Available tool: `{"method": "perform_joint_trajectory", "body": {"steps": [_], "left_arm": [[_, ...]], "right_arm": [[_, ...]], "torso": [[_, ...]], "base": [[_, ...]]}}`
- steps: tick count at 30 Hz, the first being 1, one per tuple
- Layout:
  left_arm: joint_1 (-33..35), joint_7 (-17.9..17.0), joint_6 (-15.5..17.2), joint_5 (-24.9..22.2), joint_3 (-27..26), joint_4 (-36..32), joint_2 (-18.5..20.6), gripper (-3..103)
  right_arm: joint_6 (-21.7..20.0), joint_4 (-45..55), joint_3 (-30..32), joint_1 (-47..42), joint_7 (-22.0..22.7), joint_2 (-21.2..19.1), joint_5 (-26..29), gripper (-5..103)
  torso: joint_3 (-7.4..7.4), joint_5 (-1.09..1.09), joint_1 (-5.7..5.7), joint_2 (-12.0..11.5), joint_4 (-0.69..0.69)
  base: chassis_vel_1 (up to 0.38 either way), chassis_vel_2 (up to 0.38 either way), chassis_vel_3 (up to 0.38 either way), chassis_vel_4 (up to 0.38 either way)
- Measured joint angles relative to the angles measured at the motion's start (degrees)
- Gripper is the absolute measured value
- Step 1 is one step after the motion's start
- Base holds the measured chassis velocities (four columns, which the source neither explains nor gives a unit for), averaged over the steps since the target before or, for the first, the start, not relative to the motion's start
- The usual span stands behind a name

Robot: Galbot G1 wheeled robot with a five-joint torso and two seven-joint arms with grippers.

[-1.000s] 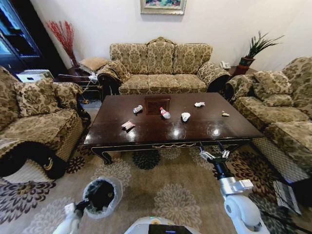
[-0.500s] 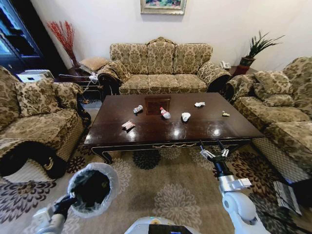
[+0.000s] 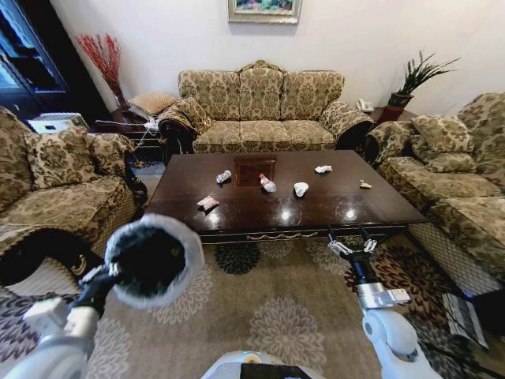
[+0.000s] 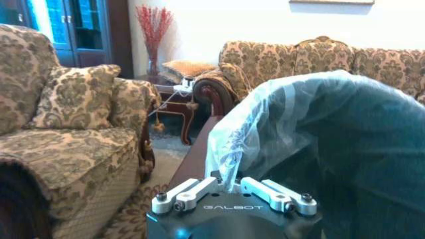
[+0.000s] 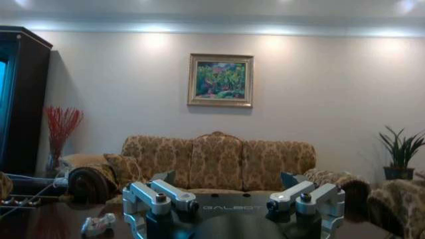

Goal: Move to the front of the table and place the trash on the table into the trash bin.

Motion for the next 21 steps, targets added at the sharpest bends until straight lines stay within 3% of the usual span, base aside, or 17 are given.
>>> {"method": "perform_joint_trajectory", "body": {"steps": [3, 10, 21], "left_arm": [[-4.0, -0.1, 0.6, -2.0, 0.2, 3.2, 3.2, 0], [-7.1, -0.2, 1.0, -4.7, 0.1, 5.7, 6.4, 0], [-10.9, -0.1, 1.9, -6.1, 1.2, 8.8, 10.2, 0]], "right_arm": [[-1.1, 1.8, 0.1, -0.6, 0.5, -0.6, -0.4, 100], [-2.3, 3.1, 0.5, -0.9, 1.7, -0.6, -1.8, 100], [-3.6, 2.7, -0.5, -0.4, 0.3, -0.7, -1.7, 100]], "torso": [[0.0, -0.01, -0.01, 0.0, 0.01], [0.0, 0.02, -0.01, 0.0, 0.0], [0.01, 0.0, 0.03, 0.0, 0.01]], "base": [[-0.005, 0.048, 0.0, -0.058], [-0.019, 0.155, 0.001, -0.18], [0.052, 0.415, -0.042, -0.401]]}}
